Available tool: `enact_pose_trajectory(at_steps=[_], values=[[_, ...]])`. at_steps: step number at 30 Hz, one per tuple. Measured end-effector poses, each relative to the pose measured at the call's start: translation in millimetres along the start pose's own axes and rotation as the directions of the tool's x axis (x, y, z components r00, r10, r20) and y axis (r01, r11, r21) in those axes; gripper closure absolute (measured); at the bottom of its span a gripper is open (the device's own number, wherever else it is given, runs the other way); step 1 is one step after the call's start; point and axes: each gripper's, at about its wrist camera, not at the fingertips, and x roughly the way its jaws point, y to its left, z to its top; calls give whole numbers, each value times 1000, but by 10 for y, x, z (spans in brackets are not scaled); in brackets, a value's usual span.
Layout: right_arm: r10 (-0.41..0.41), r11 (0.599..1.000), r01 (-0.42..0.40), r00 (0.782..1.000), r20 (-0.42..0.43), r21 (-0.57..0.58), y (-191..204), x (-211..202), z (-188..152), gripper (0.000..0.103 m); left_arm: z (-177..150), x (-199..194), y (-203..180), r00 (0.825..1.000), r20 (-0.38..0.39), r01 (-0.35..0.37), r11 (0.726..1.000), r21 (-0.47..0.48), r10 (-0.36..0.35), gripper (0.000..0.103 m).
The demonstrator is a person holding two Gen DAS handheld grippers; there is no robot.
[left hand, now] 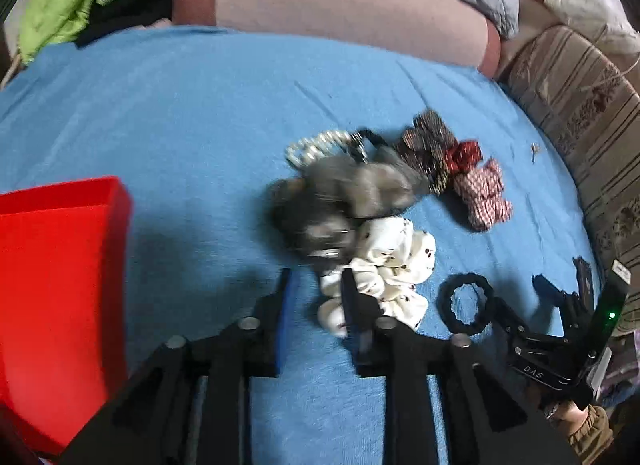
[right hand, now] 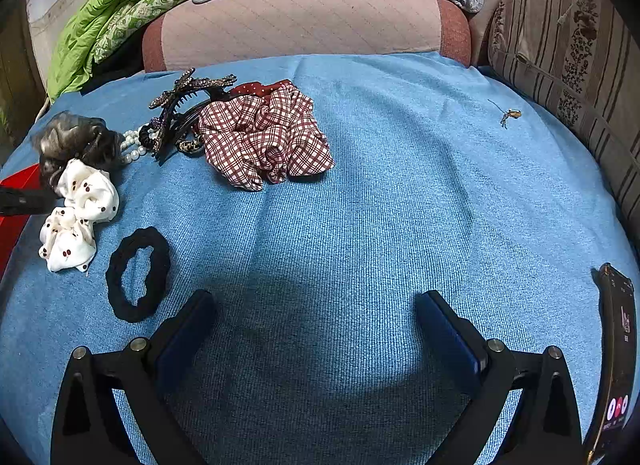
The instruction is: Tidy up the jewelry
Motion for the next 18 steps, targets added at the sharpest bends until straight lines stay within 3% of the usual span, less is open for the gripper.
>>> enact_pose_trajectory(at_steps=[2,7,10,13,15,16,18], values=[[0,1000,0,1000,0,0,0,1,-1,0,72,-63,-11,999,30,-30,1000,9,29,62],[0,1000,0,1000,1,0,2,3,-4,0,148,-66,93,999,35,-16,1000,20,15,58],[0,1000,0,1000,1,0,1,3,-6,0,255,-4,-56,998,57,-20,995,100,14,43],[0,1000,0,1000,1,1,5,6,-9,0,374,132,-221,998,59,-14,990,140,6,42],[0,1000,0,1000,2,1,6,7,-10,0,462,230,-225,999,34,-18,992,126,14,59],[0,1000,0,1000,2,1,6,8,-11,0,499,274,-179,1000,19,-25,996,89,23,80],[0,1000,0,1000,2,1,10,7,-13,0,531,330,23,1000,-12,-22,1000,-17,21,81]])
